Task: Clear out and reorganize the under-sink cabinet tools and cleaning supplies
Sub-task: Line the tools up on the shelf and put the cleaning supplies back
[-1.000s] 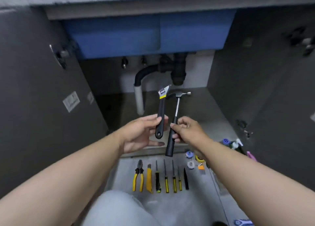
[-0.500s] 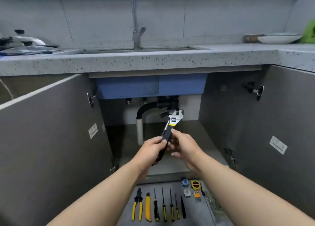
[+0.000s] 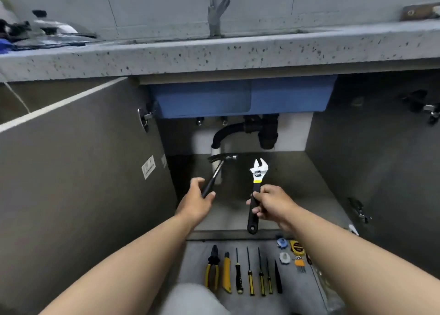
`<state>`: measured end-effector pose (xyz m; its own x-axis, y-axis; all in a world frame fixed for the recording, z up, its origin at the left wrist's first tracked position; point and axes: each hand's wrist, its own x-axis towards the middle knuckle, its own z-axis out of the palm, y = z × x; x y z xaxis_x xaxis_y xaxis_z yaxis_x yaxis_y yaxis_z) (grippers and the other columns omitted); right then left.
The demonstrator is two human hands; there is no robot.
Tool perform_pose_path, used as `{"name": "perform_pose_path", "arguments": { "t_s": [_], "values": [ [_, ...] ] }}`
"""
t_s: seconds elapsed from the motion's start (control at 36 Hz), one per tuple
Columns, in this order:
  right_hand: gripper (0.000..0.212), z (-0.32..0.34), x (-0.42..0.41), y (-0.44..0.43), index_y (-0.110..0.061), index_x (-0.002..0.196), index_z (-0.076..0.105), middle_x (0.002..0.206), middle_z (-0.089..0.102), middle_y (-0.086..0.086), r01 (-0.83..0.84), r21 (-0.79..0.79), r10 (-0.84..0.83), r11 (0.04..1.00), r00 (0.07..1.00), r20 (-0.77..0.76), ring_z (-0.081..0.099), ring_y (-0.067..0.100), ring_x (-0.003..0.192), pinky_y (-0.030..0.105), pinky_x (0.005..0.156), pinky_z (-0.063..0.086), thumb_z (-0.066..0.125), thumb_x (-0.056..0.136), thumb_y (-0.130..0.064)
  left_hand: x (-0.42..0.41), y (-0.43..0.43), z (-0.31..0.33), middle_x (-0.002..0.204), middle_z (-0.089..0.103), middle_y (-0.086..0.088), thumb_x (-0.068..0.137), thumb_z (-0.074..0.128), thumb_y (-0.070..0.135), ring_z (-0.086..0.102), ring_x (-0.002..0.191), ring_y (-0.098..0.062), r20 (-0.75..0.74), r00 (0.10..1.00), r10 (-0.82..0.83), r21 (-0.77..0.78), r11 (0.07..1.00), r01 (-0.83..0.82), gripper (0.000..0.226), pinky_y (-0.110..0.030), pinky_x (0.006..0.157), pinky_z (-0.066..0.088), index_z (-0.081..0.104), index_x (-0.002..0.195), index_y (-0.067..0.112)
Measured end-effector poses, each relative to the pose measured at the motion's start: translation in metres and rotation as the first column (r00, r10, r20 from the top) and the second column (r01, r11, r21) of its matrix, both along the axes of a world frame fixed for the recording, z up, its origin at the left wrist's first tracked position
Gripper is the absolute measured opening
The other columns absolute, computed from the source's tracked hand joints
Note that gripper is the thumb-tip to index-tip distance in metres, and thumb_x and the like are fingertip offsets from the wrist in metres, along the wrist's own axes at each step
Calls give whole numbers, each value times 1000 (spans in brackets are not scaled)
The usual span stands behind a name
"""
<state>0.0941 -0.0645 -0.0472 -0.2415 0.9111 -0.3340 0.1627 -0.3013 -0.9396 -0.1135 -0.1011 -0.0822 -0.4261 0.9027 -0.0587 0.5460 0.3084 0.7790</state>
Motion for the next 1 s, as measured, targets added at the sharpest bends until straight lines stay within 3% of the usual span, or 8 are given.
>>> {"name": "perform_pose_path", "arguments": {
  "t_s": [0.08,0.19,0.33,0.42,0.47,0.61,0.86,1.0],
  "values": [
    [37,-26,-9,30,-17,71,35,89,69,19,-42,-30,44,999,996,81,47,12,47,21,43,37,54,101,-9,-21,25,-40,96,67,1,101,54,43,66,93,-29,-69,997,15,-89,996,-21,23,-38,81,53,58,119,29],
    [33,-68,-23,69,-18,69,39,83,70,16,-121,-27,124,992,964,235,48,12,45,22,43,37,55,94,-4,-41,54,-99,103,66,-5,104,49,39,63,97,-31,-96,995,37,-192,980,-55,18,-39,86,51,54,116,27],
    [29,-132,-36,116,-14,62,50,62,67,4,-231,-60,237,971,903,359,47,9,37,14,37,31,60,88,-3,-57,91,-167,107,60,-15,102,49,23,60,99,-35,-114,987,113,-259,956,-139,15,-35,83,46,51,114,13],
    [14,-166,-40,134,-8,74,59,44,60,-5,-276,-125,303,953,871,387,48,4,34,13,36,31,59,87,-3,-64,111,-194,105,61,-15,100,49,22,62,98,-37,-127,977,169,-304,931,-201,13,-40,86,52,50,110,13],
    [18,-186,-41,142,-9,72,54,41,58,-7,-280,-137,311,950,870,383,49,0,33,11,35,31,62,86,-1,-69,125,-209,112,62,-18,97,51,14,62,102,-38,-139,975,171,-312,927,-207,16,-41,88,51,51,112,8],
    [38,-227,-47,157,-15,60,43,40,55,-9,-289,-153,326,945,871,368,47,-2,32,10,36,30,66,88,0,-81,157,-242,133,55,-22,97,47,11,54,124,-41,-289,952,104,-337,919,-203,35,-45,102,44,48,132,4],
    [20,-267,-58,172,-9,73,58,71,75,5,-277,-158,311,948,912,268,60,1,45,13,43,37,64,92,-7,-99,194,-284,139,44,-22,91,57,8,41,130,-38,-466,885,19,-371,903,-215,52,-39,112,34,41,140,1],
    [11,-270,-63,173,-2,87,66,80,76,6,-283,-160,316,945,917,242,60,-2,48,12,44,38,63,94,-9,-103,204,-296,143,39,-21,93,57,5,39,133,-37,-530,846,60,-337,901,-275,45,-37,114,30,44,136,1]
  ]
}}
